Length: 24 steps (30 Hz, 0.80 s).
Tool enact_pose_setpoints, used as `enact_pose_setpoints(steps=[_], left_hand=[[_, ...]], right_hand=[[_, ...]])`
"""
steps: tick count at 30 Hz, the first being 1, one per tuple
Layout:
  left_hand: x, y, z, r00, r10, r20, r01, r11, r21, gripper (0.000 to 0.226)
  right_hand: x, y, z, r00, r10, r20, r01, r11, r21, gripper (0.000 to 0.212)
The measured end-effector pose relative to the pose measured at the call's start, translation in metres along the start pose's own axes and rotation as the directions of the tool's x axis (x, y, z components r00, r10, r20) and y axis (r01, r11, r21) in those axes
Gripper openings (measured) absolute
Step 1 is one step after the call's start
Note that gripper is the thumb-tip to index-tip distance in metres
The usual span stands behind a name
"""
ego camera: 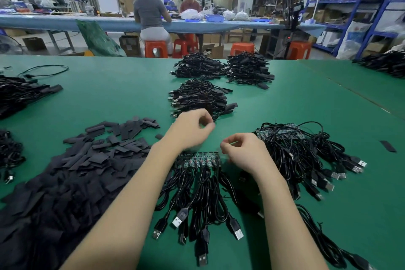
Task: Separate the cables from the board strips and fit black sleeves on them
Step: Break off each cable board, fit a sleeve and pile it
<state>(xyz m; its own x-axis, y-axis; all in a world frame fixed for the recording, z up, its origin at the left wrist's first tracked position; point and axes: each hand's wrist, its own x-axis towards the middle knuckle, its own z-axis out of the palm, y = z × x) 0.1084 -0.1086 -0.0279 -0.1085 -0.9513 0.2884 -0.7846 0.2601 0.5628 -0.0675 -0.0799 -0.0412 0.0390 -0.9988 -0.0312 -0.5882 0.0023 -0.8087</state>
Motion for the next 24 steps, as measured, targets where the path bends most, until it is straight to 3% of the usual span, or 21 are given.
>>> enact_pose_setpoints(steps=[2,4,6,10,13,17,24], left_hand=[[-0.017,0.001,-0.001,0.985,-0.04,0.167,0.031,0.998,0.061,0.006],[-0.026,-0.001,-0.001,0.955,-0.076,0.285,0.046,0.993,0.111,0.011],[-0.029,-0.003,-0.004,0.937,-0.096,0.336,0.086,0.995,0.044,0.009],[-0.029,-0.009,-0.011,0.92,-0.057,0.387,0.146,0.968,-0.204,0.005],[-0.03,-0.011,-0.013,0.928,-0.025,0.373,0.166,0.922,-0.351,0.003],[-0.031,-0.013,-0.013,0.927,-0.02,0.375,0.186,0.892,-0.412,0.003],[-0.034,-0.015,-0.02,0.91,0.022,0.413,0.218,0.824,-0.524,0.011]], right_hand=[[-0.001,0.001,0.003,0.999,0.025,0.047,-0.024,0.999,-0.031,0.008],[-0.003,0.002,0.005,0.995,0.049,0.082,-0.053,0.997,0.053,0.005],[-0.004,0.003,0.004,0.994,0.062,0.091,-0.078,0.979,0.19,0.013],[-0.006,0.004,-0.001,0.986,0.04,0.161,-0.105,0.901,0.42,0.017],[-0.007,0.004,-0.003,0.974,0.053,0.22,-0.154,0.867,0.473,0.018],[-0.009,0.002,-0.003,0.953,0.058,0.299,-0.223,0.799,0.558,0.013],[-0.013,-0.002,-0.006,0.922,0.024,0.388,-0.278,0.737,0.616,0.023]])
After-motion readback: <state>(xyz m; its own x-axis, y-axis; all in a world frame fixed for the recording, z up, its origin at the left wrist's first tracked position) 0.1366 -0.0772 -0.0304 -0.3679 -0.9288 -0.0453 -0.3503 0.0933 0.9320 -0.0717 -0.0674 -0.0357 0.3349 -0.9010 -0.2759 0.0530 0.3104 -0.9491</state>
